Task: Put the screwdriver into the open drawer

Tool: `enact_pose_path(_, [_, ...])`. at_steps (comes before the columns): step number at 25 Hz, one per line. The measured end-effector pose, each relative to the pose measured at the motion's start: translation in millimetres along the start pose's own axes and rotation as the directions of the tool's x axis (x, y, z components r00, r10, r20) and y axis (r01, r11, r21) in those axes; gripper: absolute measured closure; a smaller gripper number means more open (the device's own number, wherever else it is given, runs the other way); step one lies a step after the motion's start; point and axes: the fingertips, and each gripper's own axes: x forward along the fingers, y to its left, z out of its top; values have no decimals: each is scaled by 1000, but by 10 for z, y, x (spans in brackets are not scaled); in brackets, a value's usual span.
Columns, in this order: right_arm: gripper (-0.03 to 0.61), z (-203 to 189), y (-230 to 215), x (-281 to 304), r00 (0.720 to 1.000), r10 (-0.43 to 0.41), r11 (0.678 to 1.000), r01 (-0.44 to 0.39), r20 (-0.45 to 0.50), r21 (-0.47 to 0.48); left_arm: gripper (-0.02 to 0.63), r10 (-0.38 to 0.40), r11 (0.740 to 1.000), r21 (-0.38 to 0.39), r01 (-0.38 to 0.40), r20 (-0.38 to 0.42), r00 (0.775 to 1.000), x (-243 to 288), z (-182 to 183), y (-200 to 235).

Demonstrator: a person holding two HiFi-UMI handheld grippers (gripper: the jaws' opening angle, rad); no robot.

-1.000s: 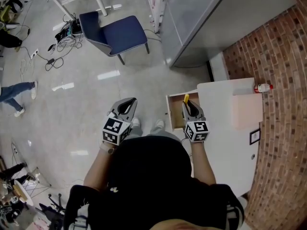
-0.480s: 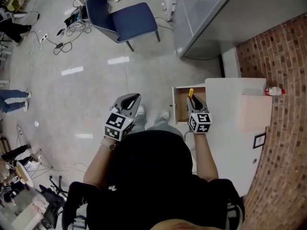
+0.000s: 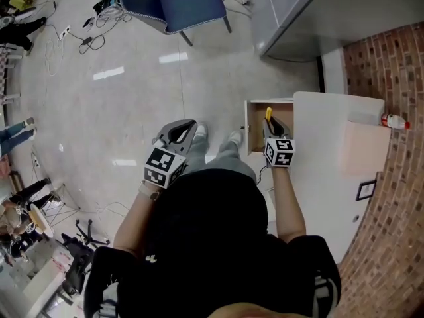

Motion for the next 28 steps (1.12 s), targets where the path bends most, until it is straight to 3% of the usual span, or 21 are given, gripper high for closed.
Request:
enact_pose_path(11, [489, -597, -177, 492, 991, 22, 1000, -25, -136, -16, 610, -2, 1000, -9, 1, -83, 997, 251, -226, -78])
enact_pose_path(20, [489, -1162, -160, 1041, 967, 42, 999, -49, -250, -23, 609, 23, 999, -42, -30, -157, 987, 231, -593, 31])
enact_pose_path(28, [488, -1585, -280, 1470, 942, 8, 1000, -15, -335, -18, 609, 36, 997, -59, -49, -193, 980, 227, -791, 228])
